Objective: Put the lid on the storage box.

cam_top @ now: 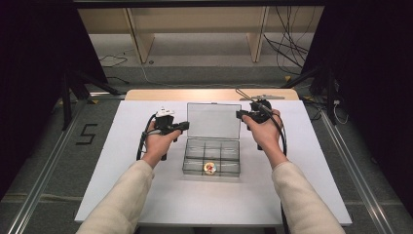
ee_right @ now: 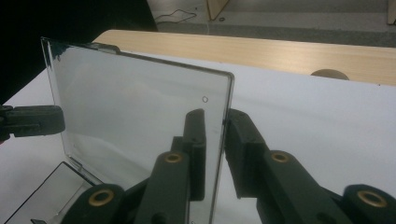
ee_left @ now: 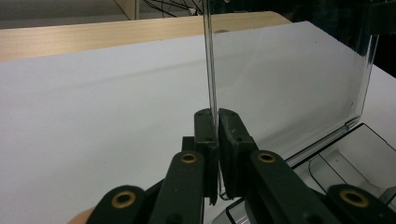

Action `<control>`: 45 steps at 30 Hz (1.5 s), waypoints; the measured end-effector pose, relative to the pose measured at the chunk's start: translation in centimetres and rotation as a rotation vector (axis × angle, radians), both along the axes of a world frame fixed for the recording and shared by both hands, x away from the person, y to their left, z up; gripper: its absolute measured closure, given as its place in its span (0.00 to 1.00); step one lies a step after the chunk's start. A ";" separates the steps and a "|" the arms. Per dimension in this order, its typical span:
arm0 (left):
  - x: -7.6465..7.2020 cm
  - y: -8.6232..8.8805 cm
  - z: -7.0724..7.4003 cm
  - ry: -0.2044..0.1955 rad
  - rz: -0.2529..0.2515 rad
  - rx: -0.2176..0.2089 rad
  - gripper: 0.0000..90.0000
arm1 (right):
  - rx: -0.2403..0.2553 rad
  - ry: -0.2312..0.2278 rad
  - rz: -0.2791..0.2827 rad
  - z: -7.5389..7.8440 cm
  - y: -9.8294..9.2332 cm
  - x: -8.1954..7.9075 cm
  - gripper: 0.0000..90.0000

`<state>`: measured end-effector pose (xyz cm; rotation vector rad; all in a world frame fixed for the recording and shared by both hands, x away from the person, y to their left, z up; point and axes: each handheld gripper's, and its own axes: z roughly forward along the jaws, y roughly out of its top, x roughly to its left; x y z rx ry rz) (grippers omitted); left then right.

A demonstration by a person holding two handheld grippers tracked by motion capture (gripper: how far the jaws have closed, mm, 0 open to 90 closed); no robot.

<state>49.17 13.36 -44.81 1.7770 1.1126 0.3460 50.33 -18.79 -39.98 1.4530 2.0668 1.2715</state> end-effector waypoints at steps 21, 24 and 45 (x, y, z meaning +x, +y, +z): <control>0.1 0.0 0.6 -0.042 -0.013 0.035 0.91 | -0.057 -0.054 -0.002 0.2 0.0 -1.1 0.97; 0.3 0.2 1.3 -0.073 0.000 0.013 0.89 | -0.052 -0.055 -0.002 0.1 -0.1 -1.1 0.97; 2.1 -0.1 3.7 -0.081 -0.003 -0.045 0.88 | -0.052 -0.077 -0.004 0.0 0.0 -1.4 0.97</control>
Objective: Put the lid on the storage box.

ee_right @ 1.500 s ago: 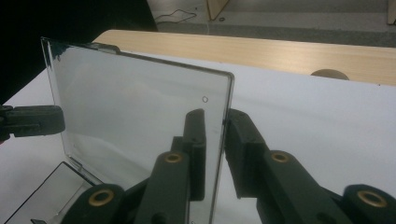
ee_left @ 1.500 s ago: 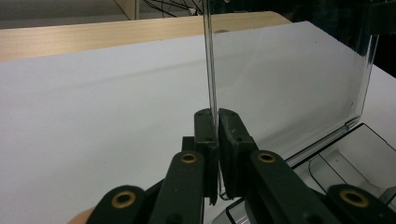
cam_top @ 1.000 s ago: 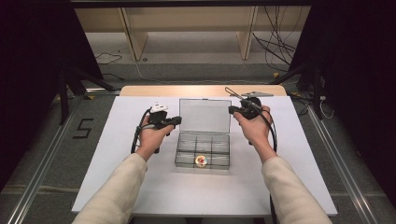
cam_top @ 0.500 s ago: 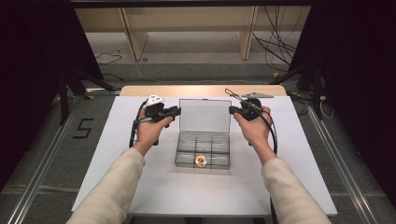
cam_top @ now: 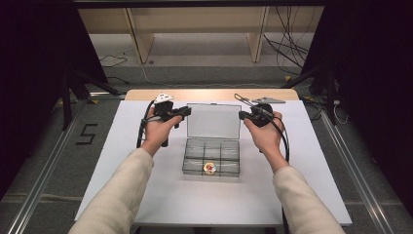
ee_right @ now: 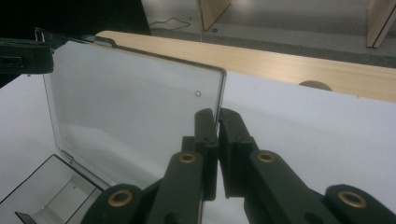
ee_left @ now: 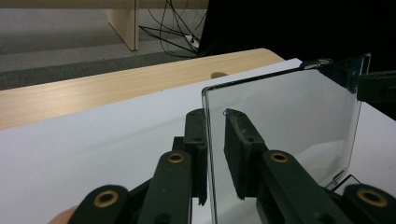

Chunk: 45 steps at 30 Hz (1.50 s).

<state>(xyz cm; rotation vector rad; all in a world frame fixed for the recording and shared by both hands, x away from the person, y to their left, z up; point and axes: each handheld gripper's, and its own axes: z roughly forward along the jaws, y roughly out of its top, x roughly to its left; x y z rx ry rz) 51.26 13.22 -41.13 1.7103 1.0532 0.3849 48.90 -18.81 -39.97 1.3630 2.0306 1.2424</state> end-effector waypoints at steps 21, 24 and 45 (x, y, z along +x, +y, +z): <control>-2.6 0.4 0.5 -0.112 -0.039 0.060 0.92 | -0.026 -0.070 0.013 0.2 0.1 -2.3 0.97; -3.0 0.4 0.5 -0.124 -0.042 0.063 0.92 | -0.030 -0.079 0.017 0.2 0.1 -2.5 0.97; -4.8 0.5 0.5 -0.186 -0.054 0.095 0.92 | -0.062 -0.142 0.026 0.1 0.2 -4.4 0.97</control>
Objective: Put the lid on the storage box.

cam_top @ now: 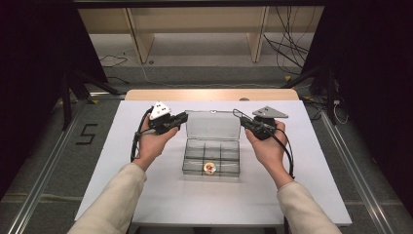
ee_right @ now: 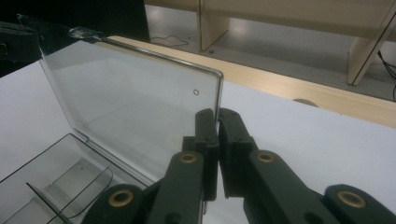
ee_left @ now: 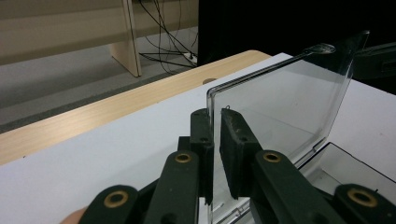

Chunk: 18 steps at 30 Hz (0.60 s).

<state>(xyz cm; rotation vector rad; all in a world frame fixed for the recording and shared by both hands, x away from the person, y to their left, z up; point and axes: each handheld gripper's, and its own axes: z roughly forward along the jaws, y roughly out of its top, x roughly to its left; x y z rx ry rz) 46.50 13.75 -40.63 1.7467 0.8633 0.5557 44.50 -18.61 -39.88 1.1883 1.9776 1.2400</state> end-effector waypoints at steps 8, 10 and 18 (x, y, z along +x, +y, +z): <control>-0.9 0.0 -0.1 -0.036 -0.003 0.025 0.92 | -0.011 -0.031 0.006 -0.2 0.0 -0.8 0.97; -1.1 0.0 -0.1 -0.044 -0.007 0.032 0.92 | -0.013 -0.040 0.008 -0.2 0.0 -1.1 0.97; -1.8 0.0 -0.3 -0.056 -0.009 0.032 0.91 | -0.008 -0.054 0.012 -0.4 0.0 -1.8 0.97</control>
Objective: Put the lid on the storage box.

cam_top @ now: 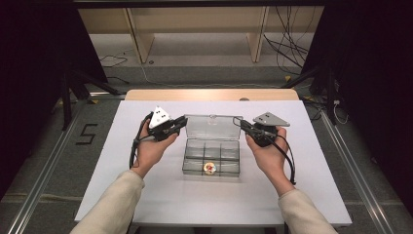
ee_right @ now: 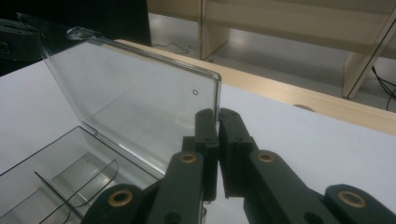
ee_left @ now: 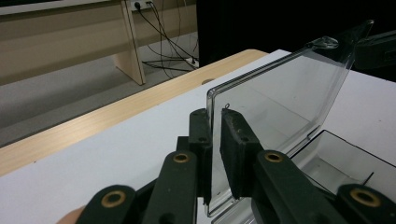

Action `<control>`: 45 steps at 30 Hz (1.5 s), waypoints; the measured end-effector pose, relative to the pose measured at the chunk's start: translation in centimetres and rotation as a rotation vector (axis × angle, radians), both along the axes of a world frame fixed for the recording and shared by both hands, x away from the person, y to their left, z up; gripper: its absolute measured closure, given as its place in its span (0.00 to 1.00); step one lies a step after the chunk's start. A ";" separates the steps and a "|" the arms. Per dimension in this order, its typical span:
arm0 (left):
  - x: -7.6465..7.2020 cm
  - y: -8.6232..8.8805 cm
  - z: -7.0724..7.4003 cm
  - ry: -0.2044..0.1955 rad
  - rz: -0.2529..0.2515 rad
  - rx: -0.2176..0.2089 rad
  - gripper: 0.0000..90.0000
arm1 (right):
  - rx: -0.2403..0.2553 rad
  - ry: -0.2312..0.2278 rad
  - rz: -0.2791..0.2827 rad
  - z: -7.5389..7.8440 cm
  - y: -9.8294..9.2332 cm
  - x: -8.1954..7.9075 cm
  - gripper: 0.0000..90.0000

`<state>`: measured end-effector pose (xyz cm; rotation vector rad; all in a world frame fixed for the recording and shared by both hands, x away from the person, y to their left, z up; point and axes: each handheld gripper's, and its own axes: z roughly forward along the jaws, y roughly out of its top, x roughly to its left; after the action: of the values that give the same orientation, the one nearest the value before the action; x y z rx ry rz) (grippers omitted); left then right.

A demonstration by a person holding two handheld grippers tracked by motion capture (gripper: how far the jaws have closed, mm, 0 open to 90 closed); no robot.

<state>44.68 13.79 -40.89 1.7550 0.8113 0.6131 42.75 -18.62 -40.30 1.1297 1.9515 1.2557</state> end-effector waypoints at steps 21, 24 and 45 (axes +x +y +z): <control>-0.9 0.2 -0.9 0.018 -0.003 -0.004 0.90 | 0.004 -0.035 0.004 -0.5 0.0 -1.2 0.97; -1.1 0.2 -0.9 0.025 -0.003 -0.002 0.90 | 0.006 -0.035 0.006 -0.5 0.0 -1.4 0.97; -2.9 0.0 -1.4 0.062 -0.016 -0.055 0.99 | -0.002 -0.037 0.024 -0.6 -0.1 -2.5 0.96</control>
<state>41.80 13.77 -42.29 1.7363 0.8484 0.5229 40.28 -18.68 -40.94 1.0779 1.9438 1.2779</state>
